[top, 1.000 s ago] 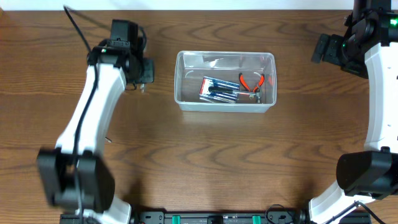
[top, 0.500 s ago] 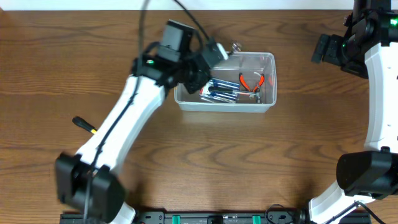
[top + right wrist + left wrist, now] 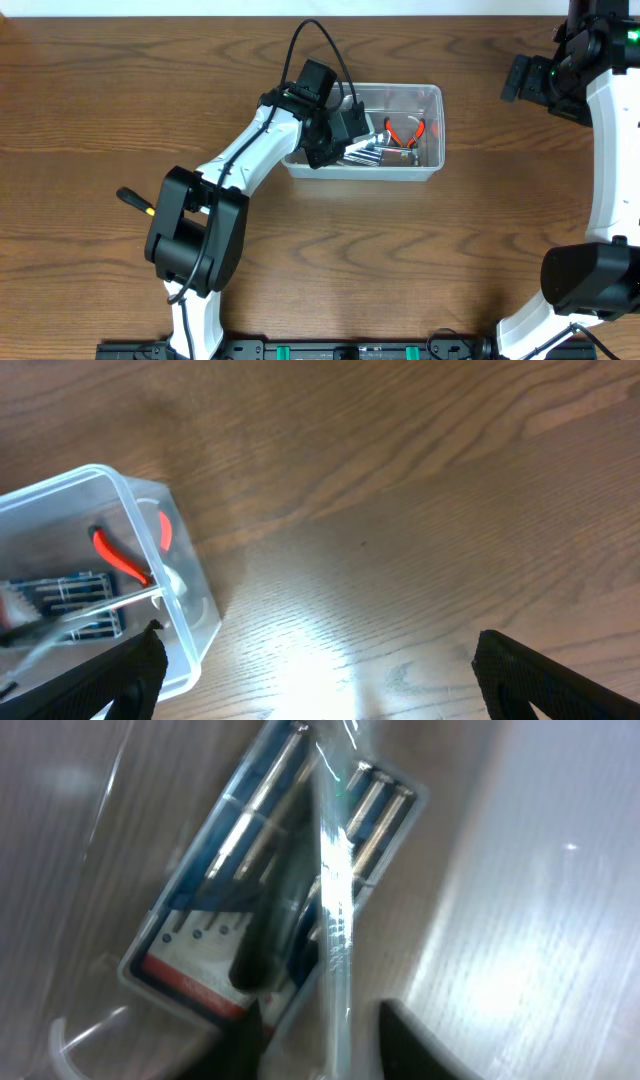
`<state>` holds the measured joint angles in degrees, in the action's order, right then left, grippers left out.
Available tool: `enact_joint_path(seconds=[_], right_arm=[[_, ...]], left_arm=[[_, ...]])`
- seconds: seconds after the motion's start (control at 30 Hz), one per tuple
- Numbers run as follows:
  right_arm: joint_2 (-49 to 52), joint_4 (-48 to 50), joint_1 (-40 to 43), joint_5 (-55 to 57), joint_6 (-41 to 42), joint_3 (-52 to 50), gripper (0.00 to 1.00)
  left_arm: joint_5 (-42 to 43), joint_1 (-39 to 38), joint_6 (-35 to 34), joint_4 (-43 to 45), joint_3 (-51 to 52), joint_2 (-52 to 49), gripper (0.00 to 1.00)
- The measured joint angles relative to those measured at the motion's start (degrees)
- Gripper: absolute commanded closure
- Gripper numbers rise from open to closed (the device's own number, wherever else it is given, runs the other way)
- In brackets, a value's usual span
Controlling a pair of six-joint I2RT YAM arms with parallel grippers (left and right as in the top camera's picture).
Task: Pack container
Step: 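Release the wrench and withdraw the left gripper to the left, then move the left gripper over the yellow-and-black screwdriver handle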
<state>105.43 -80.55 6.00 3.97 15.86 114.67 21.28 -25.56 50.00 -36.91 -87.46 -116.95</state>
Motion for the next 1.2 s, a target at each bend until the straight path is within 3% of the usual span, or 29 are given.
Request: enact_joint_path(seconds=[0.33, 0.47, 0.6, 0.73, 0.8, 1.0, 1.2], right_arm=[[0.0, 0.0, 0.0, 0.2, -0.2, 0.0, 0.01], [0.0, 0.0, 0.2, 0.6, -0.4, 0.0, 0.01], [0.0, 0.0, 0.6, 0.8, -0.7, 0.0, 0.01], [0.0, 0.0, 1.2, 0.9, -1.0, 0.0, 0.01], [0.0, 0.0, 1.4, 1.0, -1.0, 0.0, 0.01], [0.0, 0.0, 1.8, 1.0, -1.1, 0.0, 0.01], [0.0, 0.0, 1.8, 1.0, -1.1, 0.0, 0.01]], left_arm=[[-0.8, 0.0, -3.7, -0.3, 0.0, 1.7, 0.21], [-4.7, 0.0, -8.1, -0.5, 0.1, 8.8, 0.16], [-12.3, 0.5, -14.9, -0.7, 0.0, 20.0, 0.00], [-20.4, 5.1, -28.3, -7.5, -0.1, 29.9, 0.02], [-24.4, 10.4, -38.6, -13.9, -0.3, 33.4, 0.02], [-30.3, 26.2, -66.1, -31.1, 0.5, 34.9, 0.02], [-31.1, 35.2, -78.6, -31.1, 6.3, 34.2, 0.02]])
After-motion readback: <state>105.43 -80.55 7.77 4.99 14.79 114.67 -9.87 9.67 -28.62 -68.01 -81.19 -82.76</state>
